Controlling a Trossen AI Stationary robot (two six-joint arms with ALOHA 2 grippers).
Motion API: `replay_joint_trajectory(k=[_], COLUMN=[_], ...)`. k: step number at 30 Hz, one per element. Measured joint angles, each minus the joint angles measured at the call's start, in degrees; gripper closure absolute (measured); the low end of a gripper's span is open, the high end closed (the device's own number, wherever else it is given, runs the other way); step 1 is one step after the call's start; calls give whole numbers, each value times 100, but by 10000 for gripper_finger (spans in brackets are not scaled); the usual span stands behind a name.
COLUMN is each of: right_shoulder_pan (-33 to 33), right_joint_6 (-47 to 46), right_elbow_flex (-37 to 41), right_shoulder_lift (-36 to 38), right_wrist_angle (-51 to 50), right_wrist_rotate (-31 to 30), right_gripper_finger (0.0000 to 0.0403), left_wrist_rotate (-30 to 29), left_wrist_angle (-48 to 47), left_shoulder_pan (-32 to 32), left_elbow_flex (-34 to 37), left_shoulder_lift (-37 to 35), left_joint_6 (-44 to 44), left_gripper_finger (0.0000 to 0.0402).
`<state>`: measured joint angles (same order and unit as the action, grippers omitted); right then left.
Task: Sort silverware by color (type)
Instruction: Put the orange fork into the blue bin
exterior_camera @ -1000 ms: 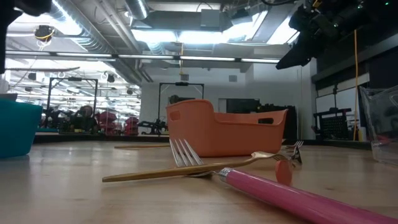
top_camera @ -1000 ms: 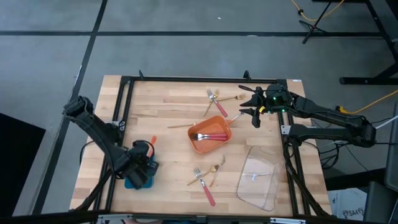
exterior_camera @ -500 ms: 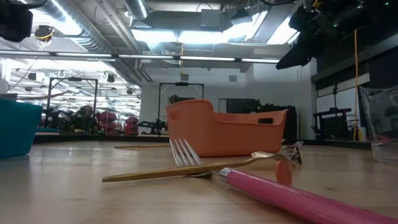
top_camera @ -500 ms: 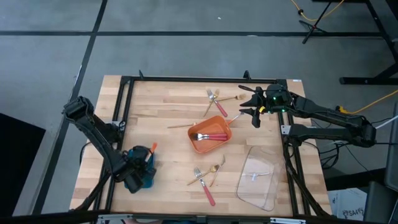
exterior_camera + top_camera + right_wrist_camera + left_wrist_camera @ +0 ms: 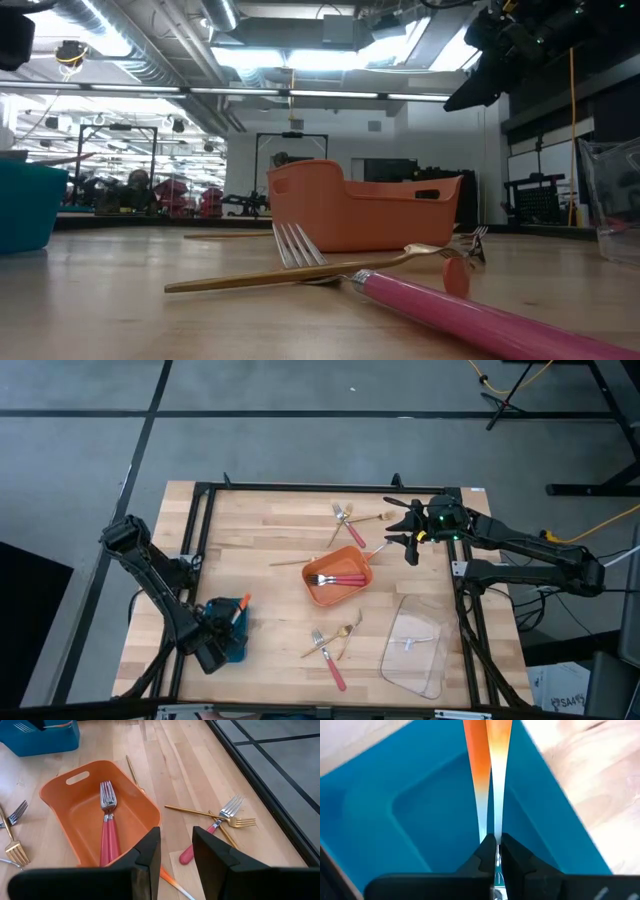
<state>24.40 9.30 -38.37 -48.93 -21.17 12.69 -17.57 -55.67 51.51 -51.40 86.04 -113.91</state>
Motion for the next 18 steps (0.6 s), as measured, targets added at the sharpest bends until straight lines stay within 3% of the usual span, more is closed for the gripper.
replay_joint_trajectory(k=[8, 18], right_shoulder_pan=[0, 0], right_joint_6=[0, 0], right_elbow_flex=[0, 0], right_shoulder_lift=[0, 0], right_wrist_angle=[0, 0], right_wrist_rotate=[0, 0], right_gripper_finger=[301, 301], left_wrist_rotate=[499, 552], left_wrist_angle=[34, 49], left_shoulder_pan=[-2, -2], left_elbow_flex=[0, 0], left_shoulder_lift=[0, 0], left_joint_6=[0, 0], left_gripper_finger=[395, 376])
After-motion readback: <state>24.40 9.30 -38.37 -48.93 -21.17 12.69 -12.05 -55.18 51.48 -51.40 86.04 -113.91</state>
